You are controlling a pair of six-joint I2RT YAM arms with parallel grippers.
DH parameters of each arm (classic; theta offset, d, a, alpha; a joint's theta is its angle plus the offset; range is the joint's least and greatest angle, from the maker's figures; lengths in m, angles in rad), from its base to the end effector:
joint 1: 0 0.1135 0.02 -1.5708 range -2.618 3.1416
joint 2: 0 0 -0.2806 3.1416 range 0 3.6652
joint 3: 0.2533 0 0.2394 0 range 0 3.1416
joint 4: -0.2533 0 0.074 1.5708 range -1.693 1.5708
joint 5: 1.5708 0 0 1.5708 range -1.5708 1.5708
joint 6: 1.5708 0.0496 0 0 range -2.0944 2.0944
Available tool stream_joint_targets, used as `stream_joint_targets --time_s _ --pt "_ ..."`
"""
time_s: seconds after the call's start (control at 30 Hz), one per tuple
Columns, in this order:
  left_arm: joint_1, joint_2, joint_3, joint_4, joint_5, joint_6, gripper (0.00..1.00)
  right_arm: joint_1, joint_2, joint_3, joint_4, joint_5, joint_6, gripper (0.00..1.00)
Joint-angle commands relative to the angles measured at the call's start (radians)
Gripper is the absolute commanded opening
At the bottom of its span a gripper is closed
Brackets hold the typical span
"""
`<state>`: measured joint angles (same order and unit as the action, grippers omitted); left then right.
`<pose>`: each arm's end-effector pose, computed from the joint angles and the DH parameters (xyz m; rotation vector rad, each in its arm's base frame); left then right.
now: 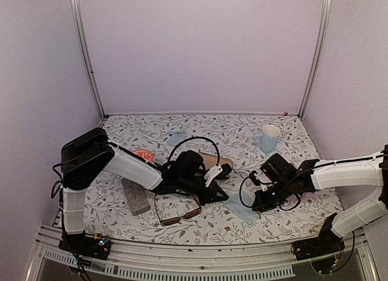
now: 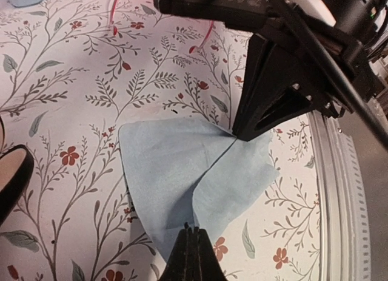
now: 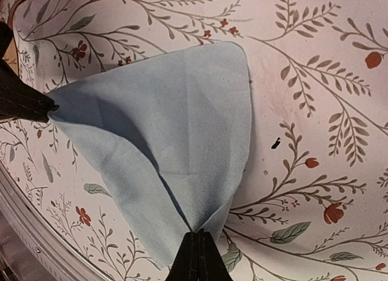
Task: Organize the sunglasses
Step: Adjust the glasses cleaning cloth at the center of the board.
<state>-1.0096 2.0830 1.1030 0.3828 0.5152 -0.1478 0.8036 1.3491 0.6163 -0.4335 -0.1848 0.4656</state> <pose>0.2099 -0.3799 0.1331 1.2632 1.9731 -1.1835 0.1455 0.1640 0.1639 -0.5366 2.8209 0.5632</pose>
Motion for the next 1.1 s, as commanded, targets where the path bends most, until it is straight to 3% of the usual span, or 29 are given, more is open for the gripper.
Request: stream_joint_targets --time_s 0.0,0.17,0.37,0.53,0.7,1.07 --pt "0.011 -0.076 -0.039 0.040 -0.003 -0.016 0.00 -0.004 -0.024 0.040 -0.037 0.035 -0.020 0.02" --pt "0.013 -0.107 -0.085 0.053 -0.004 -0.031 0.00 -0.010 0.003 0.080 -0.080 0.084 -0.022 0.06" --pt "0.007 -0.107 -0.127 0.061 -0.003 -0.046 0.00 -0.012 0.021 0.083 -0.085 0.095 -0.016 0.23" --pt "-0.001 -0.107 -0.152 0.068 0.000 -0.049 0.00 -0.012 -0.016 0.063 -0.059 0.068 -0.015 0.30" --pt "-0.001 -0.107 -0.149 0.070 -0.002 -0.046 0.00 -0.011 -0.015 0.051 -0.002 0.012 -0.027 0.31" --pt "-0.001 -0.094 -0.138 0.075 -0.004 -0.044 0.00 -0.010 0.072 0.049 0.069 -0.017 -0.042 0.26"
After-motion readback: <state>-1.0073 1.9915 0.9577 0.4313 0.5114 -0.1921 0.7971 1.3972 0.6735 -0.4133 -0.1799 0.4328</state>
